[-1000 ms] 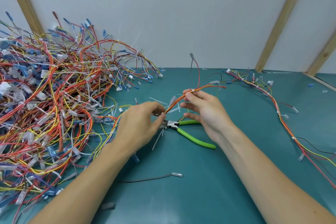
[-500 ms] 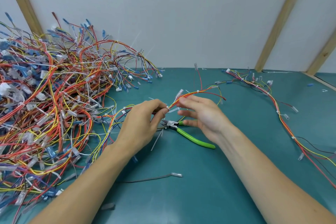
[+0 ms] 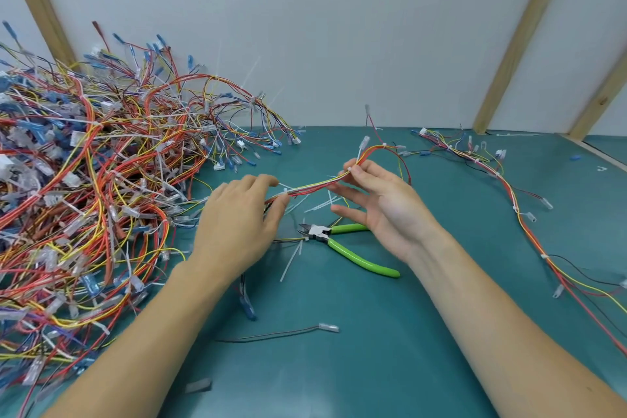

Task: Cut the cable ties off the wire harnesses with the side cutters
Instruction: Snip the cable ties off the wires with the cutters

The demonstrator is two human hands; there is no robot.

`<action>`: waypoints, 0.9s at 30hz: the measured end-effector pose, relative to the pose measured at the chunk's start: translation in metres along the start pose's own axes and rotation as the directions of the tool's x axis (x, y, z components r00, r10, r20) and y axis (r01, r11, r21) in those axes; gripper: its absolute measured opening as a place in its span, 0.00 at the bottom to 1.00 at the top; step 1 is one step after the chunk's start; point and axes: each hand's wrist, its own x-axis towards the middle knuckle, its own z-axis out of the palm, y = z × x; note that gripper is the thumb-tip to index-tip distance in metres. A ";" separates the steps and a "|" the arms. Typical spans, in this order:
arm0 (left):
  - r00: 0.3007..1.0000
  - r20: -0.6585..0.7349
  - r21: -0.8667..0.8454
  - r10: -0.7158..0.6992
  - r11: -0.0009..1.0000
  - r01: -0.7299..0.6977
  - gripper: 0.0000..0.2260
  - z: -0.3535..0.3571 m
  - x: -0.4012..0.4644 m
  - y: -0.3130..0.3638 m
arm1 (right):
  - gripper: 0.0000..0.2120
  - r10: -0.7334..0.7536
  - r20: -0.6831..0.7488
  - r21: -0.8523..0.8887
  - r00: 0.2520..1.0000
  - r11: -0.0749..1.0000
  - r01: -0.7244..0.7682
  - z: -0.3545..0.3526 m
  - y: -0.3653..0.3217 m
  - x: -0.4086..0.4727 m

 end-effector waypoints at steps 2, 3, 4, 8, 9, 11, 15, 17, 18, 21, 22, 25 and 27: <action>0.995 0.075 0.032 -0.062 0.998 0.060 0.15 0.002 -0.001 0.000 | 0.07 -0.007 -0.019 0.075 1.000 0.997 0.008 -0.002 -0.001 0.002; 0.991 0.100 0.026 -0.093 0.996 0.091 0.14 0.001 0.000 -0.001 | 0.08 -0.009 -0.043 0.107 0.999 0.994 0.014 -0.003 -0.001 0.003; 0.988 0.106 -0.001 -0.114 0.993 0.115 0.13 0.000 0.000 -0.001 | 0.08 -0.010 -0.072 0.137 0.997 0.990 0.020 -0.005 -0.001 0.004; 0.996 0.010 -0.183 -0.089 0.979 0.089 0.11 -0.004 0.001 -0.002 | 0.06 -0.002 -0.187 0.207 0.982 0.978 0.041 -0.014 -0.001 0.007; 0.998 -0.010 -0.227 -0.065 0.972 0.062 0.12 -0.003 0.002 -0.001 | 0.05 0.009 -0.208 0.207 0.978 0.978 0.035 -0.015 0.000 0.008; 0.999 -0.031 -0.313 -0.044 0.949 0.032 0.13 -0.002 0.001 0.000 | 0.05 0.041 -0.230 0.196 0.972 0.981 0.005 -0.013 0.004 0.008; 0.995 -0.086 -0.415 -0.060 0.910 0.019 0.10 0.002 0.002 -0.001 | 0.13 0.110 -0.145 0.108 0.983 0.990 -0.095 -0.003 0.010 0.004; 0.988 -0.152 -0.377 -0.030 0.926 -0.030 0.08 0.002 0.002 0.000 | 0.15 0.138 -0.055 0.004 0.989 0.990 -0.138 0.004 0.011 0.000; 0.984 -0.180 -0.338 -0.001 0.939 -0.061 0.07 0.001 0.001 0.002 | 0.15 0.144 -0.014 -0.055 0.989 0.988 -0.145 0.008 0.012 -0.002; 0.968 -0.223 -0.245 0.112 0.955 -0.167 0.05 -0.001 0.000 0.009 | 0.11 0.096 0.010 -0.147 0.995 0.985 -0.094 0.018 0.015 -0.006; 0.962 -0.232 -0.228 0.144 0.953 -0.198 0.04 -0.002 0.000 0.011 | 0.10 0.071 -0.010 -0.147 0.997 0.987 -0.072 0.019 0.014 -0.007; 0.957 -0.221 -0.202 0.189 0.951 -0.235 0.05 -0.004 -0.002 0.018 | 0.07 0.040 -0.055 -0.124 0.998 0.991 -0.047 0.019 0.011 -0.007; 0.969 -0.182 -0.230 0.168 0.951 -0.208 0.08 -0.005 -0.003 0.020 | 0.07 0.047 -0.054 -0.073 0.997 0.996 -0.051 0.016 0.009 -0.007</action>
